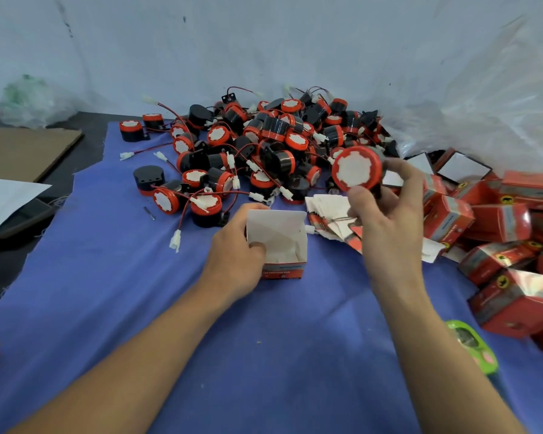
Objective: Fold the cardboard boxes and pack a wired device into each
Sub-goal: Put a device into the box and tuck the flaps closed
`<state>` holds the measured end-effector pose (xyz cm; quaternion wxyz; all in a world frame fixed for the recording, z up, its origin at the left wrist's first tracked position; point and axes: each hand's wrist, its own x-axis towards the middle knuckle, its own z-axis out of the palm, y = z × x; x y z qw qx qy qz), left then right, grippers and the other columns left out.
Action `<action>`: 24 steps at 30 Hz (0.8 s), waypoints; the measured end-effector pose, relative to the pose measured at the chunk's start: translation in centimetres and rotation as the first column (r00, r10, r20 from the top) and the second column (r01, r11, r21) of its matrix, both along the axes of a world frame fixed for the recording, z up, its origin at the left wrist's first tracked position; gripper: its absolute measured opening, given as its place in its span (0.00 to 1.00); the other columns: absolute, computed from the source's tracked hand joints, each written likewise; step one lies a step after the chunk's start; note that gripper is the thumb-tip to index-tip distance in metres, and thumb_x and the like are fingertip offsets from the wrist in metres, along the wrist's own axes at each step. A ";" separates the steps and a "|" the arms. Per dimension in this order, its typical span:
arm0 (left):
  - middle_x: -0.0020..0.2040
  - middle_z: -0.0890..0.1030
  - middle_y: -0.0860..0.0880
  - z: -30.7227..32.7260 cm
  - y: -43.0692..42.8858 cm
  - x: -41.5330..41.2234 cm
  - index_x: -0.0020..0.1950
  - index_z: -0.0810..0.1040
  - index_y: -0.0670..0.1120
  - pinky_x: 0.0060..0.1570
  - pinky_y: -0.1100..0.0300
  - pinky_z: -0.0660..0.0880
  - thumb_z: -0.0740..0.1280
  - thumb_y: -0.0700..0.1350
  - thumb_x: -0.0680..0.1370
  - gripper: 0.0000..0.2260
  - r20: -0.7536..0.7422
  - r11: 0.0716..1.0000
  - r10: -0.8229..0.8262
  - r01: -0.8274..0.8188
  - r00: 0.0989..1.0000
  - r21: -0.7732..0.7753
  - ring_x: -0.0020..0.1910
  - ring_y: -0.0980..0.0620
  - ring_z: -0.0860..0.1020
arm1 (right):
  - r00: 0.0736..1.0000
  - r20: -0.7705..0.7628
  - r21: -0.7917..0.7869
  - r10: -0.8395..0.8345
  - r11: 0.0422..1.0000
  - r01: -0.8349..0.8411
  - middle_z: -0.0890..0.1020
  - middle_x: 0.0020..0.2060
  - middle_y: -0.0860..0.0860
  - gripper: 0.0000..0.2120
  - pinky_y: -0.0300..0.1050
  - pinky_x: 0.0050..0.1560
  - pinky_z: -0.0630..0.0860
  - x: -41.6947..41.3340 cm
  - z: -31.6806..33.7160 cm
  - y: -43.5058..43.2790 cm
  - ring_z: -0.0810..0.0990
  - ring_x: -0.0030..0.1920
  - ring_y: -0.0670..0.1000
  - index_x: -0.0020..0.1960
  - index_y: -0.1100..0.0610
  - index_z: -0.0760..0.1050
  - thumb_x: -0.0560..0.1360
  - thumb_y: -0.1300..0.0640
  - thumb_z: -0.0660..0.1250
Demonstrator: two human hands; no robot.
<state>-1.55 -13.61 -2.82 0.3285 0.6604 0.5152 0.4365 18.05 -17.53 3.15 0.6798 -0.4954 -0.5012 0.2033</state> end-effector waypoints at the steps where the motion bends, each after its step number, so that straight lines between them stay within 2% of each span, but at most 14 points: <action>1: 0.53 0.78 0.64 0.0 -0.1 0.0 0.59 0.72 0.66 0.39 0.56 0.77 0.60 0.36 0.71 0.26 0.004 1.000 -0.007 0.007 1.000 0.004 0.57 0.67 0.74 | 0.999 -0.032 0.027 0.002 1.000 -0.001 0.80 0.36 0.47 0.18 0.50 0.36 0.73 0.0 0.3 -1.6 0.74 0.36 0.59 0.60 0.41 0.71 0.72 0.51 0.69; 2: 0.53 0.79 0.64 0.0 -0.1 0.1 0.59 0.73 0.65 0.38 0.56 0.76 0.60 0.36 0.71 0.26 0.008 1.000 -0.008 0.008 1.000 0.009 0.56 0.66 0.74 | 0.999 -0.034 0.048 0.022 0.999 -0.020 0.77 0.34 0.48 0.17 0.52 0.34 0.70 0.1 0.5 -2.9 0.71 0.36 0.62 0.58 0.44 0.72 0.71 0.53 0.69; 5: 0.53 0.79 0.64 0.0 -0.2 0.1 0.59 0.73 0.65 0.41 0.50 0.78 0.60 0.32 0.73 0.28 -0.001 1.000 0.011 -0.011 1.000 0.009 0.55 0.64 0.76 | 0.983 0.063 0.035 0.172 0.984 -0.174 0.75 0.33 0.44 0.15 0.45 0.33 0.65 0.4 0.6 -4.9 0.65 0.36 0.60 0.55 0.49 0.78 0.68 0.57 0.67; 7: 0.52 0.80 0.63 0.0 -0.3 0.1 0.58 0.73 0.66 0.44 0.47 0.79 0.61 0.32 0.73 0.28 -0.011 1.000 0.022 -0.022 1.000 0.008 0.55 0.61 0.76 | 0.946 -0.073 -0.018 0.315 0.948 -0.317 0.79 0.36 0.49 0.16 0.48 0.36 0.63 0.6 0.2 -5.0 0.67 0.38 0.60 0.53 0.51 0.83 0.69 0.60 0.64; 8: 0.52 0.80 0.62 -0.1 -0.3 0.1 0.58 0.73 0.66 0.45 0.46 0.80 0.61 0.31 0.74 0.28 -0.009 1.000 0.023 -0.023 1.000 0.009 0.55 0.59 0.77 | 0.885 -0.267 -0.032 0.382 0.914 -0.404 0.81 0.39 0.52 0.16 0.49 0.37 0.64 0.6 0.2 -4.8 0.70 0.39 0.59 0.53 0.53 0.84 0.70 0.60 0.62; 10: 0.53 0.80 0.62 0.0 -0.2 0.1 0.57 0.72 0.66 0.46 0.44 0.81 0.61 0.31 0.74 0.28 -0.004 1.000 0.024 -0.024 1.000 0.006 0.55 0.59 0.77 | 0.639 -0.618 0.022 0.458 0.822 -0.569 0.83 0.45 0.55 0.15 0.47 0.41 0.67 0.5 0.2 -4.4 0.77 0.39 0.54 0.57 0.58 0.81 0.76 0.56 0.61; 12: 0.53 0.80 0.64 0.1 -0.2 0.1 0.58 0.72 0.67 0.45 0.45 0.81 0.60 0.32 0.73 0.29 -0.010 1.000 0.021 -0.021 1.000 -0.002 0.55 0.61 0.76 | 0.460 -0.752 0.107 0.471 0.777 -0.621 0.81 0.44 0.56 0.16 0.44 0.39 0.66 1.1 0.1 -4.1 0.73 0.31 0.48 0.60 0.59 0.78 0.80 0.52 0.59; 15: 0.53 0.78 0.70 0.2 -0.3 0.2 0.58 0.72 0.69 0.45 0.49 0.81 0.60 0.33 0.72 0.30 -0.012 1.000 0.013 -0.013 1.000 -0.004 0.55 0.65 0.76 | 0.288 -0.863 0.185 0.415 0.790 -0.584 0.80 0.40 0.53 0.20 0.39 0.32 0.66 2.9 -0.6 -3.6 0.64 0.25 0.45 0.60 0.60 0.81 0.83 0.47 0.58; 16: 0.53 0.78 0.71 0.2 -0.3 0.2 0.57 0.72 0.69 0.45 0.50 0.82 0.60 0.32 0.73 0.30 -0.013 1.000 0.013 -0.013 1.000 -0.005 0.55 0.67 0.76 | 0.294 -0.878 0.150 0.378 0.801 -0.580 0.80 0.39 0.53 0.20 0.37 0.29 0.65 3.4 -0.7 -3.5 0.62 0.22 0.44 0.59 0.61 0.80 0.82 0.46 0.59; 17: 0.53 0.78 0.71 0.3 -0.3 0.3 0.56 0.72 0.70 0.45 0.51 0.82 0.60 0.32 0.73 0.30 -0.015 1.000 0.014 -0.014 1.000 -0.006 0.55 0.68 0.75 | 0.367 -0.868 0.066 0.333 0.812 -0.579 0.80 0.38 0.54 0.20 0.37 0.25 0.64 4.0 -0.8 -3.3 0.60 0.19 0.44 0.59 0.61 0.80 0.81 0.46 0.61; 19: 0.52 0.78 0.72 0.4 -0.3 0.2 0.54 0.71 0.72 0.43 0.54 0.81 0.61 0.32 0.73 0.32 -0.012 1.000 0.021 -0.021 1.000 0.003 0.55 0.69 0.75 | 0.649 -0.730 -0.201 0.214 0.840 -0.503 0.80 0.35 0.57 0.20 0.38 0.22 0.60 4.1 -0.8 -2.9 0.57 0.18 0.45 0.57 0.60 0.79 0.78 0.44 0.64; 21: 0.51 0.78 0.73 0.5 -0.3 0.2 0.52 0.71 0.74 0.40 0.62 0.79 0.61 0.30 0.72 0.33 -0.013 1.000 0.020 -0.020 1.000 0.011 0.54 0.70 0.75 | 0.895 -0.437 -0.427 0.090 0.855 -0.295 0.80 0.31 0.53 0.13 0.41 0.25 0.60 3.5 -1.3 -2.8 0.59 0.20 0.46 0.50 0.54 0.82 0.75 0.46 0.67; 22: 0.50 0.78 0.74 0.4 -0.3 0.3 0.51 0.71 0.74 0.38 0.67 0.76 0.61 0.30 0.72 0.34 -0.010 1.000 0.019 -0.019 1.000 0.018 0.54 0.71 0.75 | 0.963 -0.254 -0.485 0.086 0.851 -0.204 0.78 0.28 0.49 0.07 0.42 0.28 0.61 3.0 -1.6 -2.8 0.63 0.22 0.46 0.45 0.50 0.82 0.75 0.48 0.68; 24: 0.49 0.78 0.75 0.3 -0.3 0.2 0.51 0.72 0.72 0.36 0.72 0.73 0.61 0.29 0.72 0.33 0.000 0.999 0.020 -0.020 1.000 0.027 0.52 0.73 0.75 | 0.978 0.148 -0.558 0.144 0.829 -0.038 0.77 0.25 0.44 0.07 0.45 0.32 0.67 2.1 -2.2 -3.1 0.71 0.26 0.46 0.42 0.50 0.80 0.76 0.48 0.69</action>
